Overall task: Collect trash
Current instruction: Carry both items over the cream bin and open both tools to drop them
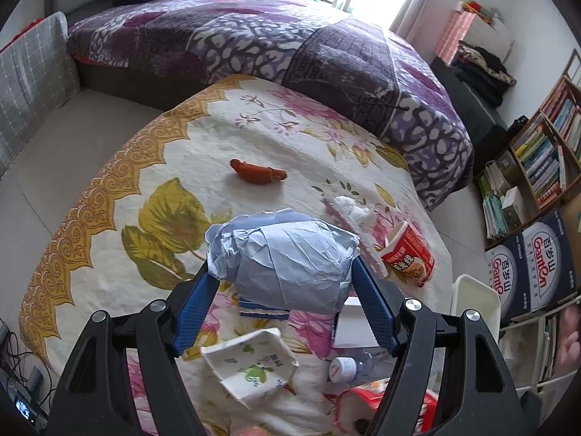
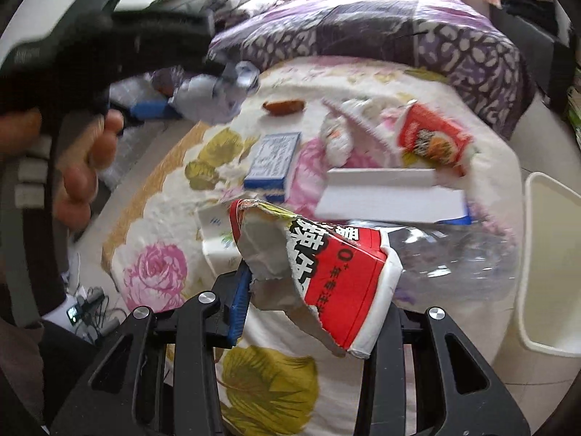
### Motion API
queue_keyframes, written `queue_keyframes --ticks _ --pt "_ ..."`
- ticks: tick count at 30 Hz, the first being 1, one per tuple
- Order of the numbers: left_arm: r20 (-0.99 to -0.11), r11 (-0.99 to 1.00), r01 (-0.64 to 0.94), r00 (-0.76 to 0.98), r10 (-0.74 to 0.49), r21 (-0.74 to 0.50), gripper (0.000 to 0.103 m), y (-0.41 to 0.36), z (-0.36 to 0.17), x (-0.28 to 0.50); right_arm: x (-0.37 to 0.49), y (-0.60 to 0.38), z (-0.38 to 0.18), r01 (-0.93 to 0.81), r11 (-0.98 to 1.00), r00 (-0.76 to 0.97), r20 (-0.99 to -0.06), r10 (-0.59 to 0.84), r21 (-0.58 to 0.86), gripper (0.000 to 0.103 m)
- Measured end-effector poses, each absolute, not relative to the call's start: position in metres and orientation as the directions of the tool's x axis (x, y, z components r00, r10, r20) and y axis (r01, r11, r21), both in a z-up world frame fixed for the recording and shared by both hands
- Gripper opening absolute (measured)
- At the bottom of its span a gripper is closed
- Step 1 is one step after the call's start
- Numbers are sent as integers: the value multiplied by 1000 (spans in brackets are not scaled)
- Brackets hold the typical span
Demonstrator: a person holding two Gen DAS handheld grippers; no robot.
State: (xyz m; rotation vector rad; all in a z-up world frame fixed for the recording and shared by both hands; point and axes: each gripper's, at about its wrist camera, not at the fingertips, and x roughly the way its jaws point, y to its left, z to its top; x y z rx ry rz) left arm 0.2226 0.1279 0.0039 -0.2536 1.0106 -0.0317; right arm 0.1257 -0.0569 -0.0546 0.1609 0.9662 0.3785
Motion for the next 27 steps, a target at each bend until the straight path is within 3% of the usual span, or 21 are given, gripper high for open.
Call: queue_keyframes --ticks 16,27 --pt "-826 976 31 527 -199 -215 73 57 -1 222 122 -174 -30 52 967 662 -734 154 250 37" --pt "-814 964 158 515 -267 -216 73 -13 -8 212 103 -252 -40 348 919 630 -772 -82 186 42"
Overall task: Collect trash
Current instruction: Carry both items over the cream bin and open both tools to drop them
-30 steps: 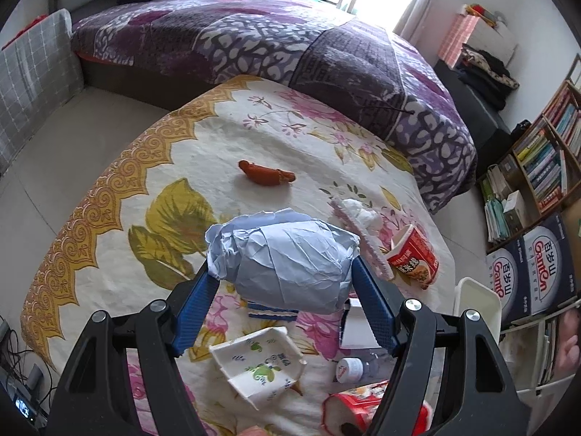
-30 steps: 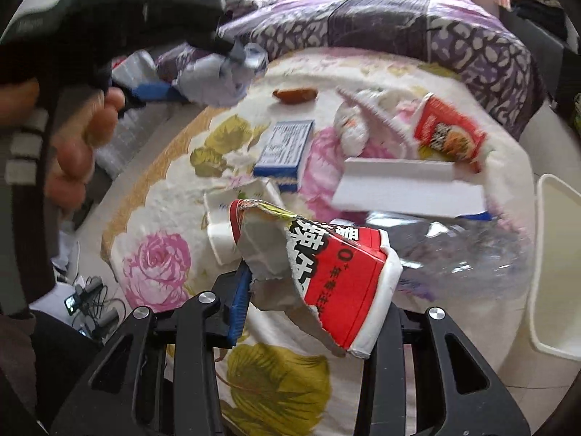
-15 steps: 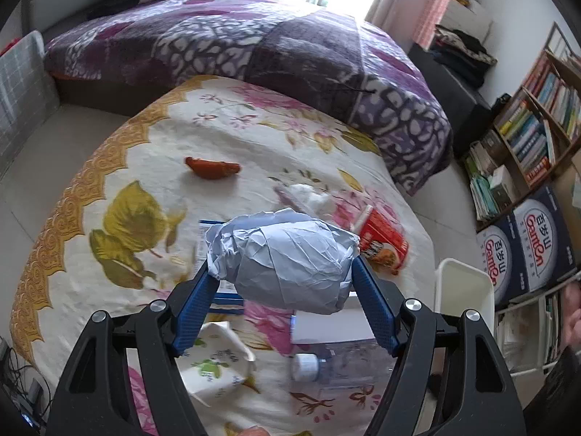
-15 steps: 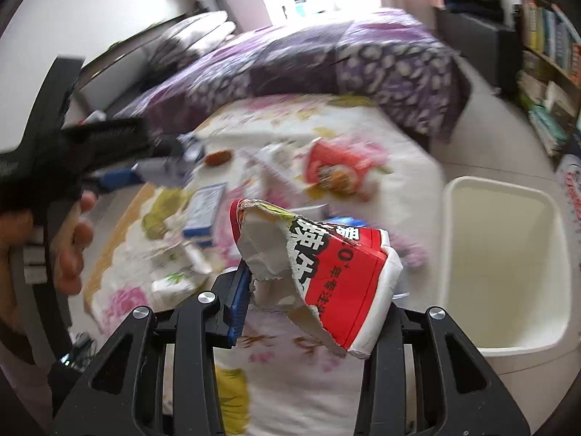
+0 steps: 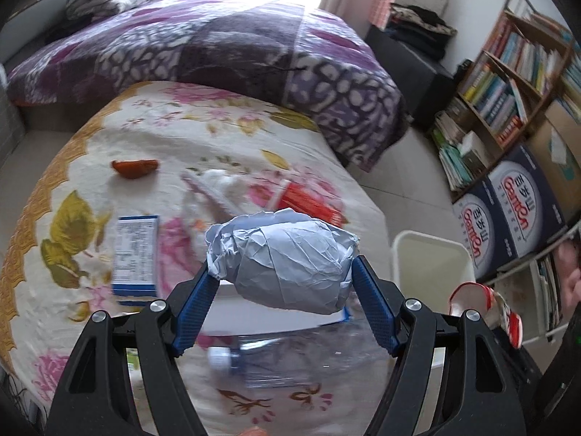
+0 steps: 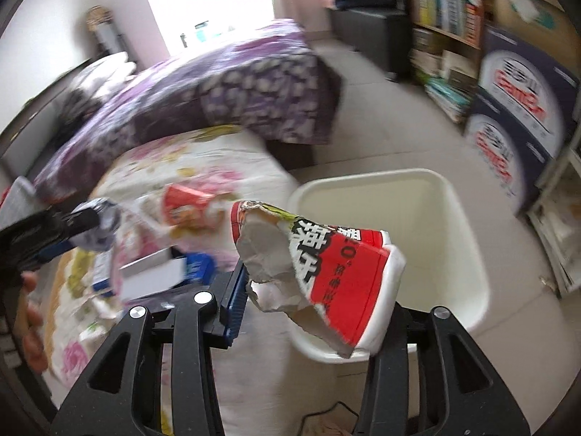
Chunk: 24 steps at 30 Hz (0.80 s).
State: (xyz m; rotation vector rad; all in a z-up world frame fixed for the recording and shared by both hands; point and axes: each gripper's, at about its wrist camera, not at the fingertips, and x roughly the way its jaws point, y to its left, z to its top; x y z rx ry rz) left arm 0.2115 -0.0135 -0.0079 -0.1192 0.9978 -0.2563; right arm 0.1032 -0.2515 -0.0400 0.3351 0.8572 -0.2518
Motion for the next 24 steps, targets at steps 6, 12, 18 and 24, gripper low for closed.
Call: queue_keyframes --ticks 6,12,18,24 --pt "-810 951 226 505 -299 -211 73 -51 -13 205 89 -288 -36 484 859 616 -761 -203 163 80" --pt "-809 936 281 487 -330 -213 73 -85 -18 197 75 -318 -29 560 813 610 -744 -273 161 91" --pt "-815 915 344 455 -359 -211 73 -125 -26 188 56 -348 -26 618 762 601 -741 -299 194 92" --pt "-824 893 404 426 -375 -198 73 -164 -35 178 41 -371 -24 661 722 592 -733 -334 204 92"
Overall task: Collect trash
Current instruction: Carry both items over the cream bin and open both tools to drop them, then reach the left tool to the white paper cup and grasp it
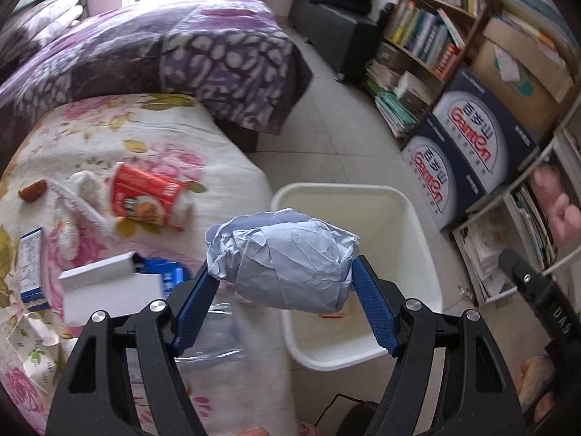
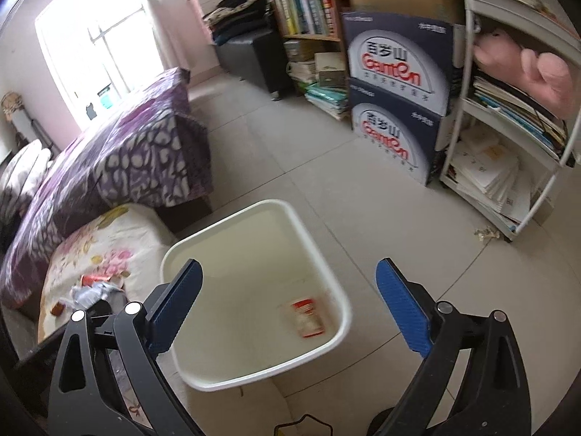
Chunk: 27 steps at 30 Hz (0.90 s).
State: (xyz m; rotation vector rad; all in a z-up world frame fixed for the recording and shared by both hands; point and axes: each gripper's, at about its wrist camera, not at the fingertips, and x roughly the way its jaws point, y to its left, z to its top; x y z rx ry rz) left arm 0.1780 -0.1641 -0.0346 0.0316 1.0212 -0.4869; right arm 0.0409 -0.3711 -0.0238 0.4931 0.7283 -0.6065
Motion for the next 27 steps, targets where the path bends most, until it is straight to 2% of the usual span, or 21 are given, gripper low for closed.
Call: queue_keyframes --ticks 6,9,15,27 --pt "-823 864 461 397 -406 -204 75 -196 -42 168 29 -390 -27 694 690 573 -739 -355 206 93" --pt "-818 848 491 394 -419 -198 83 -209 -44 163 26 -397 -29 703 680 566 -743 -357 209 93" --pt "-812 826 540 401 -424 -165 88 -222 -44 151 25 -401 -29 709 671 566 -743 -359 216 95" --pt "-806 882 456 475 -353 -117 89 -183 -37 161 43 -369 -26 665 737 569 -720 -397 120 95"
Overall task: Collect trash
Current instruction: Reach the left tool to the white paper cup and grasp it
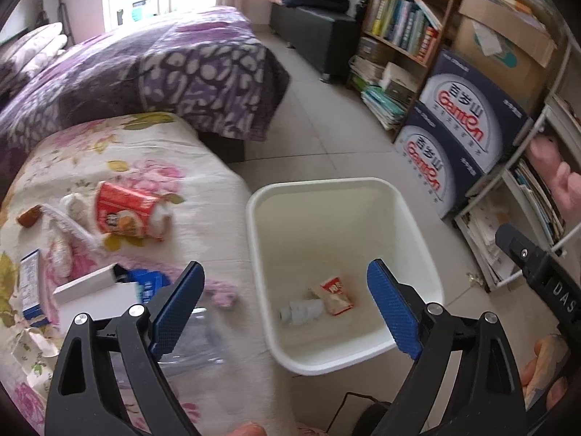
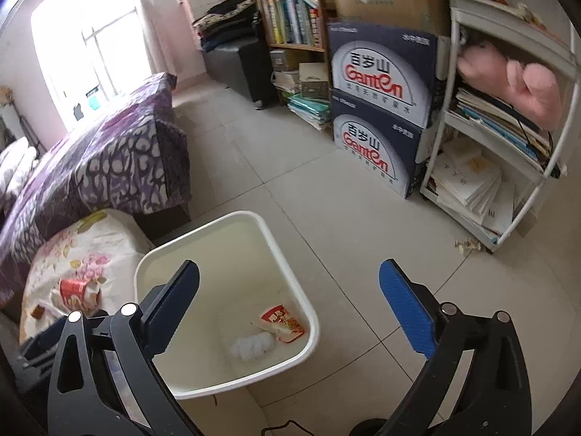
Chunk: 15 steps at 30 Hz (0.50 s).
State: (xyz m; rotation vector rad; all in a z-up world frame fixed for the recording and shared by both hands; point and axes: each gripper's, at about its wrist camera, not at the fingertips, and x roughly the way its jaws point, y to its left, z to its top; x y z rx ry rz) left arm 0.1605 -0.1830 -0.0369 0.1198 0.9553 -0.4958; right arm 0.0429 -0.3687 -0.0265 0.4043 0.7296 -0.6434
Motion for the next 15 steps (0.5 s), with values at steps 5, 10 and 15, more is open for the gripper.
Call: queue_keyframes --ticks 5,10,15 --pt "-807 907 413 506 -305 -84 89 -154 -34 166 59 -341 -27 613 787 583 -712 -392 69 95" --pt "-814 922 385 524 -250 -35 89 -127 -33 169 74 -314 -28 553 832 600 -714 -360 46 96" --pt "-822 930 365 541 -179 37 89 -93 -36 169 86 -288 -32 499 866 610 -724 -323 34 96"
